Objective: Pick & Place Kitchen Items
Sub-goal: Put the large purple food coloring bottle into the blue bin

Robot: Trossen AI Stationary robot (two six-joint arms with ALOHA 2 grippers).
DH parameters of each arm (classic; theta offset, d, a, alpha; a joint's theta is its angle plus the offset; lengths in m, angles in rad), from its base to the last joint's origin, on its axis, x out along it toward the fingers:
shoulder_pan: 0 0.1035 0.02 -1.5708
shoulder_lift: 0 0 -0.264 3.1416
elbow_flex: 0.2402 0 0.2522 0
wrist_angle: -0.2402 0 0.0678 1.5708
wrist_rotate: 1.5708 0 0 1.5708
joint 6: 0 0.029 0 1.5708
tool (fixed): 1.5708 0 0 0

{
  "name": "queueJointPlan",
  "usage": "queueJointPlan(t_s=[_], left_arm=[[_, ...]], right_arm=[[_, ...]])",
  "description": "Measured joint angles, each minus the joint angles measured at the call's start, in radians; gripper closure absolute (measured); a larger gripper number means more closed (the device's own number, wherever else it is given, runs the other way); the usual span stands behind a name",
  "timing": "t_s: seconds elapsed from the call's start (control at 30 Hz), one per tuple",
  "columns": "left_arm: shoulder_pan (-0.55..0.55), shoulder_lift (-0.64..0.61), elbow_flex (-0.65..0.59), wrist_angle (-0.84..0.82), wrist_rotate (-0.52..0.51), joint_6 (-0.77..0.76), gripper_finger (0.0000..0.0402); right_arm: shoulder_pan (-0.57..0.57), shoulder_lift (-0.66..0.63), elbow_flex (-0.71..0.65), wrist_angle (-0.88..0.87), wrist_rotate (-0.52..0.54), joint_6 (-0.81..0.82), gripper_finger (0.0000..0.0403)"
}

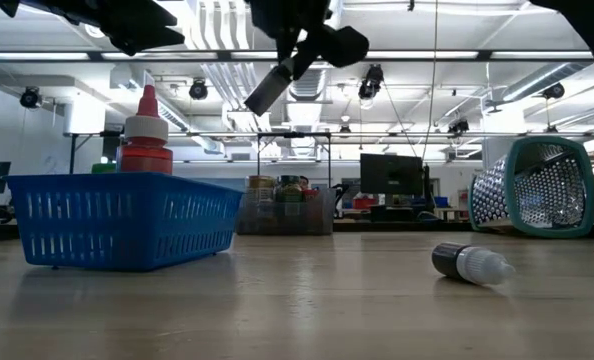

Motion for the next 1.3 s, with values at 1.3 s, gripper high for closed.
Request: queueJointPlan(t_s=[1.3], left_arm=[[0.000,0.000,0.000,-0.001,0.000,0.000,0.0106]], right_arm=[[0.040,0.146,-0.201,0.107,0.034,-0.134,0.0269]])
